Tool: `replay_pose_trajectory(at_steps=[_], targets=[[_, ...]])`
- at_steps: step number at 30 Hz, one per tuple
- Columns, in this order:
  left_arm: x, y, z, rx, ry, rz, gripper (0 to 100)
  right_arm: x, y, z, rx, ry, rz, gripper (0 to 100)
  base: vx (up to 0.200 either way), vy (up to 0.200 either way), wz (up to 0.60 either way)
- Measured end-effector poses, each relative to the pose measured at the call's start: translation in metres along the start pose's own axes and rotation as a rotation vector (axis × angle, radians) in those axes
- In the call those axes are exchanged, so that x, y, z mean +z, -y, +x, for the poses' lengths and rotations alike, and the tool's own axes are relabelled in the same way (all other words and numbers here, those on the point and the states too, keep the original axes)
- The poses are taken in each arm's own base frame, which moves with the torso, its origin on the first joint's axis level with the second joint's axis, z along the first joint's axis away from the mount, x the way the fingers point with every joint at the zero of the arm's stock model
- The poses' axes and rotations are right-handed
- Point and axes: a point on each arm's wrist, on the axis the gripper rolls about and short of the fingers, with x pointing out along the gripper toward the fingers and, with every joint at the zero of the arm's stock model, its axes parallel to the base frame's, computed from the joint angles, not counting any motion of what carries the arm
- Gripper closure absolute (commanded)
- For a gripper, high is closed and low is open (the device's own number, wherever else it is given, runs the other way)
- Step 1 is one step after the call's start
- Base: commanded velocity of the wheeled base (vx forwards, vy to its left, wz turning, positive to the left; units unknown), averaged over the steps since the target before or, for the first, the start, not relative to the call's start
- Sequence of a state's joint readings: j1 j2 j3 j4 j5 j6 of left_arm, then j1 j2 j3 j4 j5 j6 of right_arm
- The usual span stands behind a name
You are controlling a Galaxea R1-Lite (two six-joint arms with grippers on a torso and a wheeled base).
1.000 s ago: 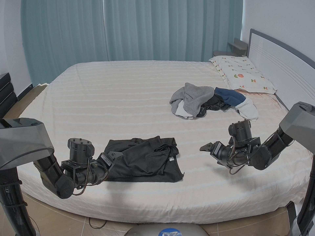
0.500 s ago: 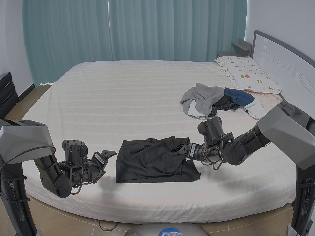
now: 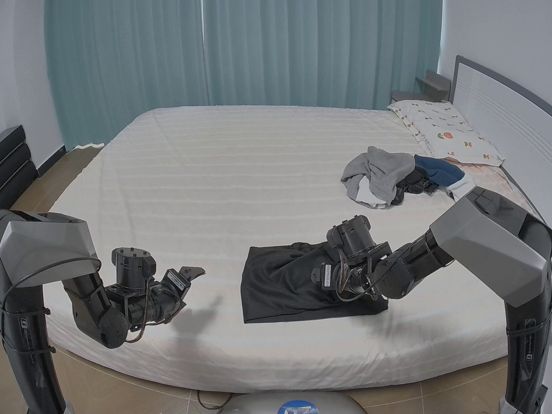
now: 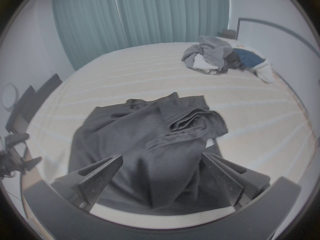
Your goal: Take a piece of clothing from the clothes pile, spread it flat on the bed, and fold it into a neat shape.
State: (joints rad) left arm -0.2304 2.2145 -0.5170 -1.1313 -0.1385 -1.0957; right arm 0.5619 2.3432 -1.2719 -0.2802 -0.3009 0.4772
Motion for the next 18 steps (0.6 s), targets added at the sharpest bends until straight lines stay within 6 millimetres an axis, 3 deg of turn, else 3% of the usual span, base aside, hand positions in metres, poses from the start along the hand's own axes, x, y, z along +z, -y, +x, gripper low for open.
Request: replay_pose_trajectory(at_steps=[11, 18], targets=[[-0.002, -0.001, 0.001, 0.007, -0.003, 0.005, 0, -0.01, 0.023, 0.023, -0.18, 0.004, -0.12, 0, 0.0, 0.0, 0.0], [-0.003, -0.002, 0.001, 0.01, -0.005, 0.01, 0, -0.014, 0.05, 0.02, -0.234, -0.038, -0.097, 0, 0.0, 0.0, 0.0]])
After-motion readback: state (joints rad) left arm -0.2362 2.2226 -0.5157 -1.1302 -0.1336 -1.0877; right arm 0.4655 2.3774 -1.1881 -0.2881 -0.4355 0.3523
